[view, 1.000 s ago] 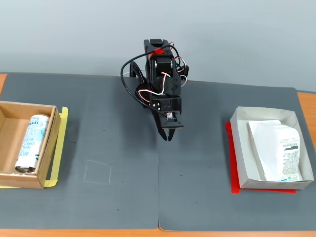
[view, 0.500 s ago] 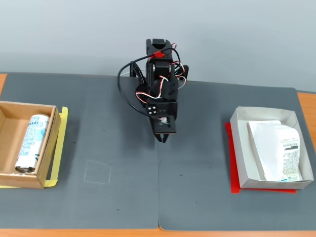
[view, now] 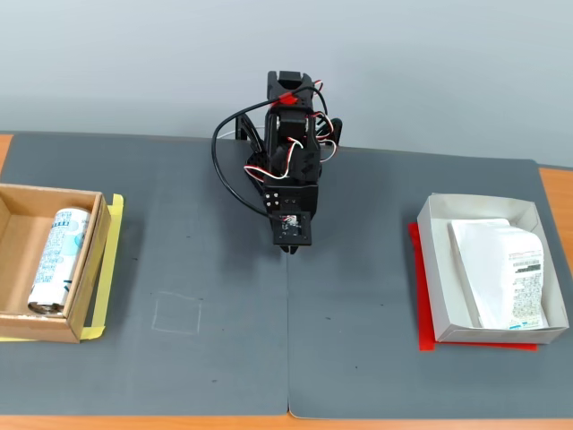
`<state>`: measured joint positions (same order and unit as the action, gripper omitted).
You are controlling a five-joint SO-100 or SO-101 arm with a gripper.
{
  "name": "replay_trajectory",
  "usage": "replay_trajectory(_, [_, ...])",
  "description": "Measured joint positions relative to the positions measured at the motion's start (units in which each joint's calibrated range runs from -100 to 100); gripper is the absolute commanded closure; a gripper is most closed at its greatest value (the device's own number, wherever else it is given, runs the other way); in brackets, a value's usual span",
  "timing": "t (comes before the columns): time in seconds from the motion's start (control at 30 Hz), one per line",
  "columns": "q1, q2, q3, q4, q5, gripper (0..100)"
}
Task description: Pick the can and put it in the brown box
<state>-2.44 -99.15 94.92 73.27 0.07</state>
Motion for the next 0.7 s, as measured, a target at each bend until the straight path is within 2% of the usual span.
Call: replay_trajectory(0.7, [-0.1,0.0,0.0,1.1,0.0,99])
